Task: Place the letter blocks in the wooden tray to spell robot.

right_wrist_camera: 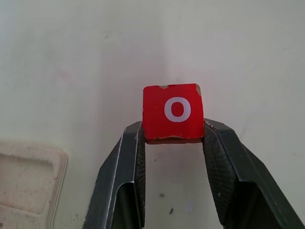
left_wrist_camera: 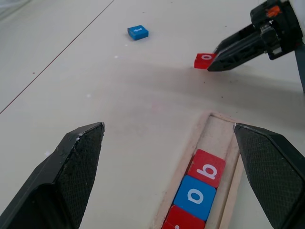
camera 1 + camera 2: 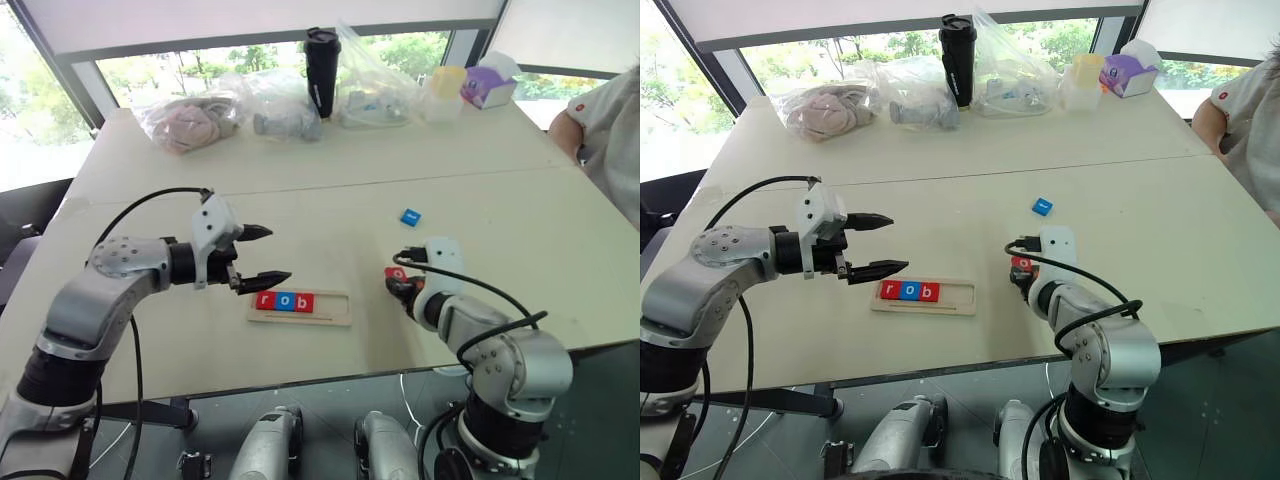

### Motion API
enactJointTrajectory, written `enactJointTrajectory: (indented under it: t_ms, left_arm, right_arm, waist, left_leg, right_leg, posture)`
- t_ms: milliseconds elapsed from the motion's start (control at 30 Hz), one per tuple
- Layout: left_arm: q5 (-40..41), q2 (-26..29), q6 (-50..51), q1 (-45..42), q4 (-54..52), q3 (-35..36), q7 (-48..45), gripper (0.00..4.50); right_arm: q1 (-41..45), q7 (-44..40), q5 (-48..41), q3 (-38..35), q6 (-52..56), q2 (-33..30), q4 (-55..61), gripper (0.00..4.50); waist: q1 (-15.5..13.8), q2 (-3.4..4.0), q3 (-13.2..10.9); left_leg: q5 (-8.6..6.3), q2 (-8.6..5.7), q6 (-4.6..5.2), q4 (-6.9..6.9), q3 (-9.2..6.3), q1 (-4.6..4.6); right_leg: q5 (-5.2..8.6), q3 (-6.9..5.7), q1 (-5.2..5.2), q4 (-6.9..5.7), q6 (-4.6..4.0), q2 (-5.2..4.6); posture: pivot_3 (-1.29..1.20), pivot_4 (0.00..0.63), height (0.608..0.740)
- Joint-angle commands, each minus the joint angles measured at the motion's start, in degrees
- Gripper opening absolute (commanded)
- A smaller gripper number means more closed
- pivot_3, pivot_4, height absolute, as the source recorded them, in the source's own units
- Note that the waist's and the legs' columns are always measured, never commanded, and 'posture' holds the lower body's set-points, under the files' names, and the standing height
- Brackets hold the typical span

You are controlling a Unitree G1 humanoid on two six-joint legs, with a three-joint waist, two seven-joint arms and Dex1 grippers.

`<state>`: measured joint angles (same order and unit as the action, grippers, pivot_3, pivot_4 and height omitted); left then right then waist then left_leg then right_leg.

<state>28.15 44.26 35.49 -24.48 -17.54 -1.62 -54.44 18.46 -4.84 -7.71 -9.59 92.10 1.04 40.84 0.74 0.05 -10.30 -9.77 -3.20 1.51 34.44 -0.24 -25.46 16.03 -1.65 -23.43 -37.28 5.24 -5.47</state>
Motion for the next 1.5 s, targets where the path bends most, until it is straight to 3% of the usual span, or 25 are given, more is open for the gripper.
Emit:
enactJointTrajectory:
  t_ms: [33,133,267,400,467,533,633,833,1400,1500]
  left_arm:
    - [-0.33,-0.04,-1.16,-0.35,-0.14,0.23,-0.55,4.5]
    - [-0.46,0.23,-0.96,0.05,0.04,0.46,-0.89,4.5]
    - [-0.4,0.75,-0.87,0.64,0.11,0.75,-1.71,4.5]
    - [-0.06,2.15,-0.85,0.7,0.1,1.1,-3.89,4.5]
    - [-0.36,3.93,-1.64,0.43,0.5,1.05,-6.4,4.5]
    - [-0.75,5.04,-2.37,0.18,0.79,0.76,-8.03,4.5]
    - [-0.57,5.74,-2.57,-0.27,0.71,0.66,-9.1,4.5]
    - [-0.41,6.13,-1.66,0.79,-0.9,1.67,-8.86,4.5]
    - [0.97,4.94,0.75,4.06,-5.09,3.31,-4.13,4.5]
    - [1.06,4.53,0.83,4.48,-5.29,3.45,-3.42,4.5]
  right_arm:
    - [-0.31,0.41,-0.28,0.86,0.4,-0.13,2.5,3.1]
    - [1.93,-1.14,-1.27,0.96,0.4,-4.05,2.06,4.44]
    - [5.49,-7.93,-5.49,0.86,-0.16,-13.82,1.96,4.44]
    - [7.62,-21.03,-12.57,0.07,-6.14,-28.16,-1.68,4.44]
    - [6.01,-37.76,-11.9,1.08,-29.04,-40.82,-10.6,4.44]
    - [4.58,-47.87,-8.5,4.18,-48.79,-48.54,-20.39,4.44]
    - [5.63,-56.08,-1.33,11.98,-72.81,-52.97,-35.81,4.44]
    - [12.27,-65.24,2.78,18.45,-93.51,-51.65,-53.42,4.44]
    - [33.65,-78.67,14.17,30.51,-116.09,-42.27,-86.15,4.44]
    - [37.65,-80.56,16.06,31.94,-118.58,-40.1,-93.3,3.6]
  waist:
    - [0.02,0.0,0.0]
    - [-0.02,0.0,0.0]
    - [-0.05,0.0,0.0]
    - [-0.08,-0.04,-0.03]
    - [-0.14,-0.05,-0.08]
    - [-0.1,-0.06,-0.12]
    - [0.17,-0.11,-0.09]
    - [0.12,-0.04,-0.16]
    - [0.18,-0.04,-0.18]
    - [0.15,-0.04,-0.17]
  left_leg:
    - [0.0,0.0,0.0,0.0,0.0,0.0]
    - [0.0,0.0,0.0,0.01,0.0,0.01]
    - [0.0,0.0,0.01,0.03,0.0,0.01]
    - [0.02,0.0,0.05,0.02,-0.01,-0.01]
    - [0.02,0.0,0.07,0.03,-0.01,-0.01]
    - [-0.04,0.01,0.16,0.15,0.0,-0.01]
    - [-0.15,0.05,0.28,0.27,-0.01,0.14]
    - [-0.16,0.06,0.34,0.43,0.02,0.01]
    - [-0.25,0.05,0.2,0.58,-0.01,0.04]
    - [-0.24,0.05,0.19,0.59,-0.01,0.06]
  right_leg:
    - [0.01,0.0,0.0,0.0,-0.02,0.0]
    - [0.04,-0.01,0.01,0.01,-0.06,0.0]
    - [0.06,-0.03,0.05,0.07,-0.1,0.0]
    - [0.05,-0.06,0.08,0.11,-0.09,-0.01]
    - [0.06,-0.08,0.13,0.19,-0.1,-0.01]
    - [0.07,-0.15,0.28,0.34,-0.08,0.0]
    - [0.12,-0.2,0.6,0.58,-0.03,0.02]
    - [0.0,-0.15,0.53,0.55,0.15,-0.01]
    - [0.05,-0.13,0.46,0.27,0.05,-0.03]
    - [0.01,-0.13,0.45,0.2,0.11,-0.02]
  posture:
    - [0.0,0.15,0.74]
    - [0.0,0.15,0.74]
    - [0.0,0.15,0.74]
    - [0.0,0.15,0.74]
    - [0.0,0.15,0.74]
    - [0.0,0.15,0.74]
    - [0.0,0.15,0.74]
    - [0.0,0.15,0.74]
    - [0.0,0.15,0.74]
    - [0.0,0.15,0.74]
